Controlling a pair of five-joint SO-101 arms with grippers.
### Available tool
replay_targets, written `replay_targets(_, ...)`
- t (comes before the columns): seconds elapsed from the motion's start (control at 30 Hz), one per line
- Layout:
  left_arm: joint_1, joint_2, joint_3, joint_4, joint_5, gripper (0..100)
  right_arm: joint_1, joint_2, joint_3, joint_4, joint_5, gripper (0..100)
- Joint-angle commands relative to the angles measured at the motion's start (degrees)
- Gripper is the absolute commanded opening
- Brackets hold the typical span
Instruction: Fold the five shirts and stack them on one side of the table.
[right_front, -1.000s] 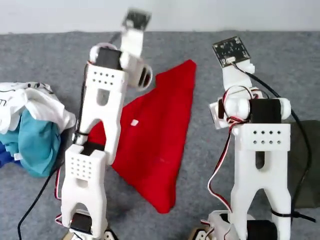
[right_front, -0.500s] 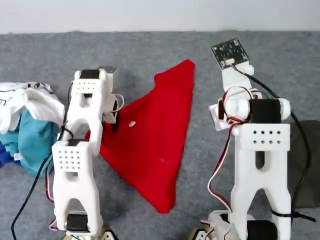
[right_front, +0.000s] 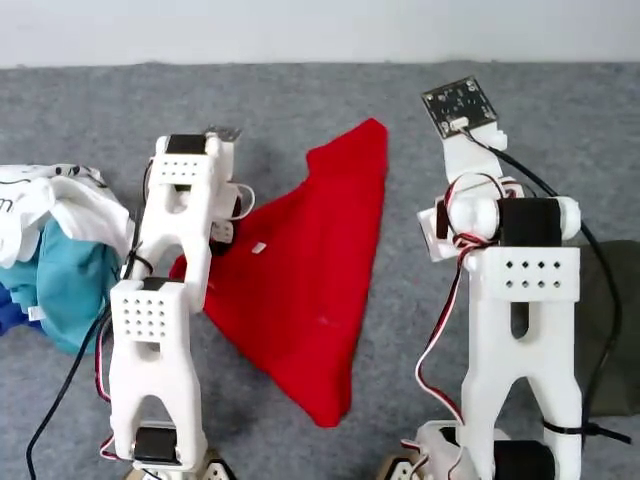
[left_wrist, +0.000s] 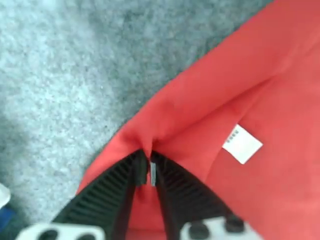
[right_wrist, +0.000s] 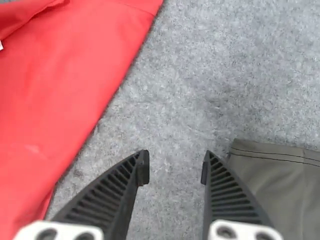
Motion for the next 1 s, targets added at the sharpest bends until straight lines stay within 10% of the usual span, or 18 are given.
replay_targets(0.0,0.1,-0.5,-3.1,1.3,-0.1,1,-0.4,-0.1,0.0,0.0,0.5,18.3)
replay_targets(0.3,-0.3,-2.3,-24.7,-0.8,0.0,1,-0.4,0.0,1.1,-0.2,0.5,18.3)
replay_targets(0.63,-10.2,14.2,-29.8,-25.9,0.3,2,-0.4,0.0,1.1,-0.2,0.5,18.3)
replay_targets(0.97,-8.8,12.8,-38.7,-23.9,5.8,2,-7.0,0.0,1.2,-0.1,0.6,18.3)
